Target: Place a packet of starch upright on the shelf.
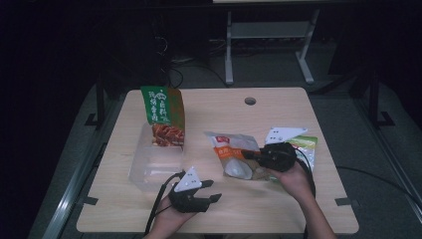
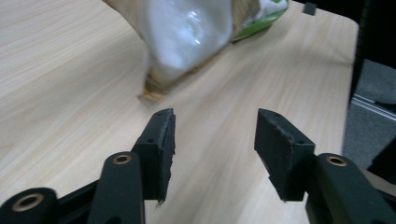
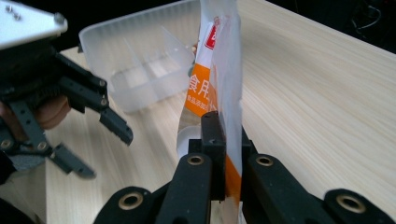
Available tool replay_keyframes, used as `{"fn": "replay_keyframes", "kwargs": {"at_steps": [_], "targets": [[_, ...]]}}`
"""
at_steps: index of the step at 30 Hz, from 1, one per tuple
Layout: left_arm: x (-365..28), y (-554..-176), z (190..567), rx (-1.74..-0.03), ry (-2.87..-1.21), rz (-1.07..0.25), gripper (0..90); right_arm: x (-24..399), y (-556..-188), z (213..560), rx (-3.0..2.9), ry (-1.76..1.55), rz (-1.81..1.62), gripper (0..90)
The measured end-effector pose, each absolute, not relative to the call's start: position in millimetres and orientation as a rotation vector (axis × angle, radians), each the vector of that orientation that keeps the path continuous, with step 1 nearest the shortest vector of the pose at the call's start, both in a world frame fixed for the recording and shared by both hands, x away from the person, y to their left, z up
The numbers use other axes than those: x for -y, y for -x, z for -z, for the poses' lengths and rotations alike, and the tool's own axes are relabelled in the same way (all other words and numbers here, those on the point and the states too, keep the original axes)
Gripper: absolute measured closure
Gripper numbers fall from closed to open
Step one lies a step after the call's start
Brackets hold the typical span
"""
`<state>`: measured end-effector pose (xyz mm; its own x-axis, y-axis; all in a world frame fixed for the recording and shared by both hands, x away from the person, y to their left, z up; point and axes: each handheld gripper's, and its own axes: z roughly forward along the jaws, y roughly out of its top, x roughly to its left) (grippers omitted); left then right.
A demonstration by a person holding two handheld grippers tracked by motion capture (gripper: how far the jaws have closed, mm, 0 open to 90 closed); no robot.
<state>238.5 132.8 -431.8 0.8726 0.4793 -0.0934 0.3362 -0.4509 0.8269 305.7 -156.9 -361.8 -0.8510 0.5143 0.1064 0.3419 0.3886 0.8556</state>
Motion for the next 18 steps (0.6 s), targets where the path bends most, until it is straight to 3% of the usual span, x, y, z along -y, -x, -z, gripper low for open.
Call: {"fn": "replay_keyframes", "kwargs": {"at_steps": [9, 18], "targets": [[-141.9, -227.2, 427.3, -0.532, -2.063, -0.152, 39.4, 136.1, -320.0, 343.1, -2.475, -0.733, -1.512, 90.0], [-140.7, -218.6, 427.5, -0.465, -2.058, -0.138, 37.8, 101.3, -336.0, 325.0, -2.492, -0.673, -1.575, 90.0]]}}
